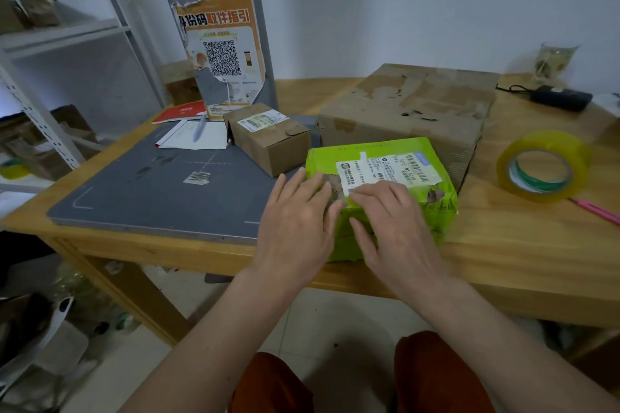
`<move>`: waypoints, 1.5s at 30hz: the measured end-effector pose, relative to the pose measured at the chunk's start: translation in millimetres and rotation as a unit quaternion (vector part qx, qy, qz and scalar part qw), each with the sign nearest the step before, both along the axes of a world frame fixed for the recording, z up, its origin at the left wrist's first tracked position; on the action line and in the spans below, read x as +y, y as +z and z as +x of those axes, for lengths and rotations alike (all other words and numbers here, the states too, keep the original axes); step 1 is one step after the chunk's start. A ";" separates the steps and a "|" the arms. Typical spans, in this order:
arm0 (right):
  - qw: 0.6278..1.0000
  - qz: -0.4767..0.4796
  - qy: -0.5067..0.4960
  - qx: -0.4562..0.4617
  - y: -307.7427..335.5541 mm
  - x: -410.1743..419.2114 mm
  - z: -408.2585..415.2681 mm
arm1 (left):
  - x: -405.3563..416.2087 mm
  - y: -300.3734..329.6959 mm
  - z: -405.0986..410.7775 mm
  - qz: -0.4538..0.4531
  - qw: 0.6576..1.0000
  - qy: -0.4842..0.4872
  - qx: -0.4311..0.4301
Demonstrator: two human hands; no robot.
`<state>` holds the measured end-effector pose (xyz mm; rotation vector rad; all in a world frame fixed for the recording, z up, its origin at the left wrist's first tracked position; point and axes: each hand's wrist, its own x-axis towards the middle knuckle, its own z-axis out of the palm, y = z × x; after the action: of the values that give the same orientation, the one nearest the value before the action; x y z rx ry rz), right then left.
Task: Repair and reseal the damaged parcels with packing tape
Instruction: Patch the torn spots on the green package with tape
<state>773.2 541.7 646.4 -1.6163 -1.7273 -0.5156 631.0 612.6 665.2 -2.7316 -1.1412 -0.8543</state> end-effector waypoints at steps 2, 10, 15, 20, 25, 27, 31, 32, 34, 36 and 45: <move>1.000 0.000 -0.019 0.007 -0.4 1.3 -0.4 | 0.7 1.2 1.4 -0.014 1.000 -0.003 -0.007; 1.000 -0.013 -0.006 0.011 -3.0 2.2 1.1 | 2.3 2.9 10.5 -0.105 0.991 -0.045 -0.062; 0.997 0.025 0.049 0.052 4.5 -15.2 14.6 | 20.0 5.3 9.3 -0.115 0.992 -0.045 -0.031; 0.988 0.071 -0.045 0.132 16.7 -33.2 57.5 | 4.7 17.7 33.4 -0.002 0.997 -0.040 -0.070; 0.977 -0.076 -0.028 0.195 11.8 -31.5 82.6 | -23.4 4.9 79.5 -0.049 0.987 -0.119 -0.097; 0.976 -0.087 -0.013 0.200 11.3 -33.3 85.2 | -26.3 7.2 90.0 -0.076 0.984 -0.116 -0.112; 0.971 -0.070 0.024 0.226 13.4 -37.0 91.0 | -28.2 15.8 98.8 -0.151 0.966 -0.098 -0.186; 0.970 -0.064 0.031 0.233 13.6 -37.6 92.3 | -29.1 16.0 98.6 -0.159 0.962 -0.099 -0.200; 0.968 -0.054 0.039 0.243 14.2 -38.9 92.8 | -32.2 14.4 96.5 -0.162 0.957 -0.105 -0.218; 0.966 -0.045 0.044 0.249 15.1 -39.4 92.5 | -33.5 12.6 94.3 -0.160 0.955 -0.109 -0.227; 0.949 -0.144 0.045 0.278 35.6 -30.1 96.3 | -27.0 28.7 99.9 -0.217 0.963 -0.061 -0.150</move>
<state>869.5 511.6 681.9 -1.6615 -1.4728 0.2400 730.9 585.5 693.9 -3.1297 -1.3660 -1.1952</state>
